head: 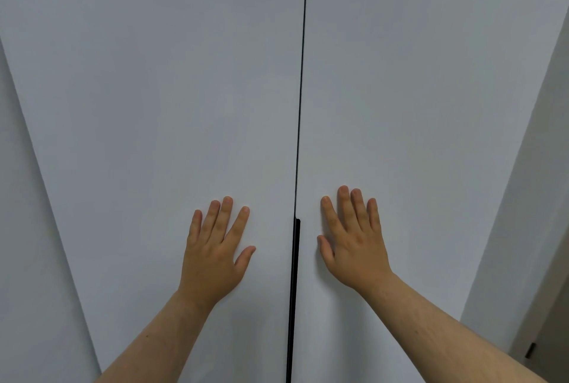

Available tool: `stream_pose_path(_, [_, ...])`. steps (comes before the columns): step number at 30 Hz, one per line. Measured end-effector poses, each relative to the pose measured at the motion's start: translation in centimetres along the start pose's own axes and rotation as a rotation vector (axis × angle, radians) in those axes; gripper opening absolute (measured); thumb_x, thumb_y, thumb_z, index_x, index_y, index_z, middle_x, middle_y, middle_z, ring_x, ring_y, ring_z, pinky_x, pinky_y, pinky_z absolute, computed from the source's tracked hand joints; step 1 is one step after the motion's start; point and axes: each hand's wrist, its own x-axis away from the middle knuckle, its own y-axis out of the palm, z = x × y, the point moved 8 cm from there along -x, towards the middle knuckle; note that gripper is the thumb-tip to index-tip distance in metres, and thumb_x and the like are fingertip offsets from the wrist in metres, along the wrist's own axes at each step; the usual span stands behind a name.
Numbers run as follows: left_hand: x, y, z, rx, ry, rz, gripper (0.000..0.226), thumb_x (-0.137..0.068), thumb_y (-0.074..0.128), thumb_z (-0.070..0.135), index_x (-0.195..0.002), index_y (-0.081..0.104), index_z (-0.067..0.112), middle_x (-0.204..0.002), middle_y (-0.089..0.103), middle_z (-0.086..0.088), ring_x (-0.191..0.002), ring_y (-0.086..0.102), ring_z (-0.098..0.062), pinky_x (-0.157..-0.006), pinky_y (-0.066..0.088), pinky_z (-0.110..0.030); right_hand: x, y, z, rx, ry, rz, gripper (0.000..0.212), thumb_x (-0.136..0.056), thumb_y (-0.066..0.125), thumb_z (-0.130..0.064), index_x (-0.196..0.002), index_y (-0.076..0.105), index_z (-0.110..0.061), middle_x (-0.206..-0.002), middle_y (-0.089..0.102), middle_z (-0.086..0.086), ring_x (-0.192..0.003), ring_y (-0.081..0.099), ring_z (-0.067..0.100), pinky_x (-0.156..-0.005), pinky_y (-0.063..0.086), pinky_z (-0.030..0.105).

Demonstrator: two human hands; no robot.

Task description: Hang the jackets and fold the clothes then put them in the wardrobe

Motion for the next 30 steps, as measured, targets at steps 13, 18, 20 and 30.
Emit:
stream_pose_path(13, [-0.5, -0.3, 0.2, 0.017, -0.035, -0.048, 0.072, -0.091, 0.048, 0.046, -0.153, 0.028, 0.018, -0.161, 0.024, -0.013, -0.151, 0.016, -0.028, -0.122, 0.01, -0.051, 0.1, 0.3, -0.1, 0.01, 0.039, -0.077, 0.066, -0.095, 0.039, -0.037, -0.155, 0.026, -0.012, -0.163, 0.016, 0.021, -0.151, 0.011, 0.04, -0.12, 0.009, 0.058])
stream_pose_path(18, [-0.8, -0.5, 0.3, 0.004, -0.039, -0.18, 0.071, -0.091, 0.043, 0.049, -0.152, 0.03, 0.016, -0.161, 0.023, -0.013, -0.149, 0.017, -0.03, -0.122, 0.008, -0.049, -0.1, 0.1, -0.3, 0.001, 0.077, -0.105, 0.063, -0.095, 0.046, -0.03, -0.154, 0.029, -0.011, -0.161, 0.019, 0.021, -0.15, 0.016, 0.042, -0.12, 0.012, 0.057])
stream_pose_path(20, [-1.0, -0.8, 0.3, 0.0, -0.05, -0.242, 0.072, -0.089, 0.042, 0.05, -0.152, 0.032, 0.016, -0.16, 0.023, -0.013, -0.149, 0.019, -0.03, -0.121, 0.008, -0.048, -0.2, -0.2, -0.4, -0.005, 0.091, -0.11, 0.07, -0.09, 0.061, -0.018, -0.153, 0.033, -0.009, -0.16, 0.022, 0.023, -0.148, 0.019, 0.044, -0.119, 0.016, 0.059])
stream_pose_path(30, [-5.3, -4.1, -0.9, 0.276, -0.215, -0.485, 0.047, -0.092, 0.061, 0.046, -0.135, 0.059, 0.028, -0.144, 0.053, 0.009, -0.13, 0.051, -0.015, -0.107, 0.038, -0.031, -2.7, -3.9, 1.7, -0.275, 0.159, -0.342, 0.043, -0.093, 0.055, -0.021, -0.136, 0.055, -0.025, -0.125, 0.062, -0.003, -0.106, 0.059, 0.02, -0.081, 0.051, 0.03])
